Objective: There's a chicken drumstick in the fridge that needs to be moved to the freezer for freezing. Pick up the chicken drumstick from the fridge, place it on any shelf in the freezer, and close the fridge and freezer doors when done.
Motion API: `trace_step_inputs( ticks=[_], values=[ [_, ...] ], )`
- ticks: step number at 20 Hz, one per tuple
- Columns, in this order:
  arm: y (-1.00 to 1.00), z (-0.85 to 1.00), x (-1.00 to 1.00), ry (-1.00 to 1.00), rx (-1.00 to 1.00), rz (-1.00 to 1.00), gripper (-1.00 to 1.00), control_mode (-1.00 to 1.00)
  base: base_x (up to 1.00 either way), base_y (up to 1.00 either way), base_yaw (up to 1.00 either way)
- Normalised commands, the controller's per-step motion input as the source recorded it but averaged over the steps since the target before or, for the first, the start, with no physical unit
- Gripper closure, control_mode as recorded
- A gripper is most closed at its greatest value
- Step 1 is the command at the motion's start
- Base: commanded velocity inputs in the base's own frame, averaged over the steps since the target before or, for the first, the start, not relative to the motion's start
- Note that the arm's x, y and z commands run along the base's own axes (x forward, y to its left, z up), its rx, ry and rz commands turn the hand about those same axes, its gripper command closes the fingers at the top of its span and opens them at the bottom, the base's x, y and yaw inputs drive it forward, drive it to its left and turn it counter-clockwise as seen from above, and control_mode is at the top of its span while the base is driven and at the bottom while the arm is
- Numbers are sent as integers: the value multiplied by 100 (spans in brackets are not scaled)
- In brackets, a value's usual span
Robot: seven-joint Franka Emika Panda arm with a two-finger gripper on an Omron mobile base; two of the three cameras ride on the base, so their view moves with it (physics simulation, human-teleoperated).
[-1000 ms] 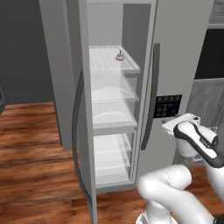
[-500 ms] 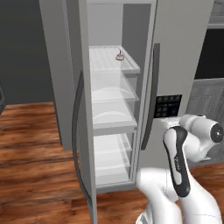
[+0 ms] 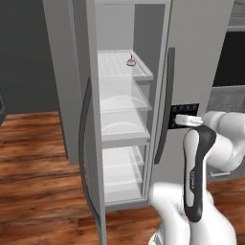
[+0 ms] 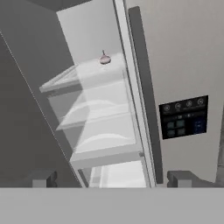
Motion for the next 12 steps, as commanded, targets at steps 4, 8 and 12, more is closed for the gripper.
trace_step_inputs(
  ticks=[4,8,12],
  values=[
    [100,-65,0,-29,0,-25,-100,-100,0,0,0],
    [100,-93,2,-22,0,-27,-100,-100,0,0,0],
    [100,-100,6,-16,0,-28,-100,-100,0,0,0]
  ],
)
